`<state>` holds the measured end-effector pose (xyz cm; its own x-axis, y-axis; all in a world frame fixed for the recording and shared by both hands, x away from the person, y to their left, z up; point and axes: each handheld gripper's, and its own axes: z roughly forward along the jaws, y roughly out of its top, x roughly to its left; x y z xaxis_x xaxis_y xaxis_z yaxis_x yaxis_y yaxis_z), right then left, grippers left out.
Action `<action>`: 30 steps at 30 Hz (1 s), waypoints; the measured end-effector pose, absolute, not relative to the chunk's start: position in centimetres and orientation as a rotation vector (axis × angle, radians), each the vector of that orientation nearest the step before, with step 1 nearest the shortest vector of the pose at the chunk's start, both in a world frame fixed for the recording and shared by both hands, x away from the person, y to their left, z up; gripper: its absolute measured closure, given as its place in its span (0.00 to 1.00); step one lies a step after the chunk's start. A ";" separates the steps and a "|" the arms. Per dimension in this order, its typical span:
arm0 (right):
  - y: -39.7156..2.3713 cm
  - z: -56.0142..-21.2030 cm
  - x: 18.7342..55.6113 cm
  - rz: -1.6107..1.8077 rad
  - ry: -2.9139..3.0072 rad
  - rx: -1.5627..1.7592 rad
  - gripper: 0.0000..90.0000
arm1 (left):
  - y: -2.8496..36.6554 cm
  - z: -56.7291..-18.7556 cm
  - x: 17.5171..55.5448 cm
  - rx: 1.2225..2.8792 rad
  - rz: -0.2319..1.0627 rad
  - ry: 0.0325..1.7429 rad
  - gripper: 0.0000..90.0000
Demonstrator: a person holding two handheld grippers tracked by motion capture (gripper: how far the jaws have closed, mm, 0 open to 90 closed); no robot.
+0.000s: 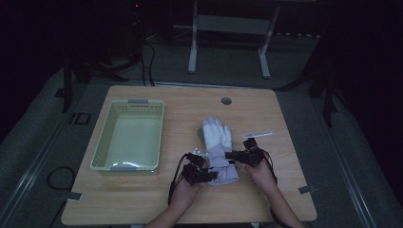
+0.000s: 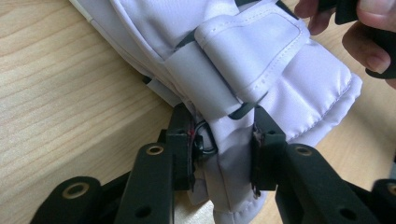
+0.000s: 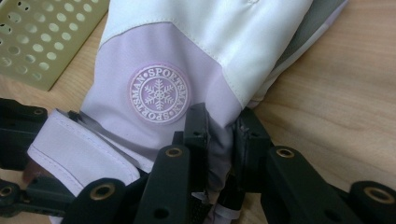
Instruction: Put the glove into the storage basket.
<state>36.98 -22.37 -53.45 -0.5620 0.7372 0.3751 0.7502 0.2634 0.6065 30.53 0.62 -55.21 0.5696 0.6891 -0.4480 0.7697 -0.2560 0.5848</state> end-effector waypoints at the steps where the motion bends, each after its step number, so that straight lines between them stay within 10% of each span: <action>1: -22.3 -53.2 36.8 -1.208 -2.499 -1.462 0.87 | 0.7 -55.1 30.6 2.005 -0.129 1.162 0.76; 30: -20.0 -45.3 35.7 -1.435 -2.620 -1.399 0.88 | 3.2 -47.1 32.0 2.118 -0.027 1.000 0.80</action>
<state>35.66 -20.02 -45.35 -0.6299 0.7378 0.2428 0.6017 0.2659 0.7531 32.05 3.23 -47.06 0.6905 0.6470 -0.3236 0.6634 -0.3880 0.6398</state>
